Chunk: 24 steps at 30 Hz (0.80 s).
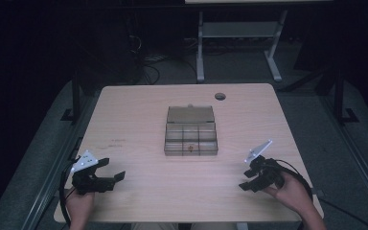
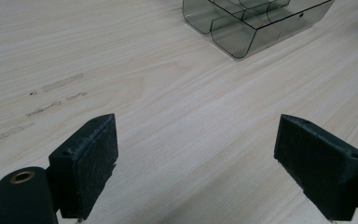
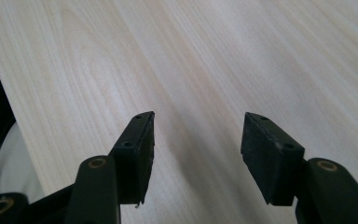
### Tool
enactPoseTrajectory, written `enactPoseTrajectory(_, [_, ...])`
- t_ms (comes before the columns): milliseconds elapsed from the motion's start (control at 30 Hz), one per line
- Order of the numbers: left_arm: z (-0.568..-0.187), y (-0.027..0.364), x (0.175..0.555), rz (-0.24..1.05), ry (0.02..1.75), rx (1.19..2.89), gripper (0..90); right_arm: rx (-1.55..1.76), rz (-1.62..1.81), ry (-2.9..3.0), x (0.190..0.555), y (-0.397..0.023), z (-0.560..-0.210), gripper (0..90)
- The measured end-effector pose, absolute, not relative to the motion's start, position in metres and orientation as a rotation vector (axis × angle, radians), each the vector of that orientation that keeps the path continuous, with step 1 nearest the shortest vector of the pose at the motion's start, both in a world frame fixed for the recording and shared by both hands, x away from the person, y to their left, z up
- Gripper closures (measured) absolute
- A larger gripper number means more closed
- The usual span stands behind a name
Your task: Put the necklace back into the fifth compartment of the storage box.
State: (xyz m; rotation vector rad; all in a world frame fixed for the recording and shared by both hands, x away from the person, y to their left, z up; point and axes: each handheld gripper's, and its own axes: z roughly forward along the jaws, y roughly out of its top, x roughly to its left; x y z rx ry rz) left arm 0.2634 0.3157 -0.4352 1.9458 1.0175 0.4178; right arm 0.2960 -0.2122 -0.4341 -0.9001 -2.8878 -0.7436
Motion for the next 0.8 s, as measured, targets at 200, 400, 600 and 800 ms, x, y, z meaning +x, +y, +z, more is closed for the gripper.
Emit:
enactPoseTrajectory(200, [-0.436,0.313,0.263,0.415,1.018,1.95,13.0,-0.906,-0.77,-2.89,0.285,-0.217,-0.437,43.7])
enactPoseTrajectory(400, [-0.436,0.311,0.263,0.416,1.006,1.962,13.0,-0.914,-0.8,-2.893,0.274,-0.221,-0.44,43.1])
enactPoseTrajectory(600, [-0.436,0.31,0.263,0.418,1.003,1.968,13.0,-0.937,-0.84,-2.902,0.265,-0.223,-0.442,41.9])
enactPoseTrajectory(800, [-0.437,0.308,0.263,0.414,0.997,1.982,13.0,-0.986,-0.915,-2.886,0.254,-0.228,-0.443,39.0])
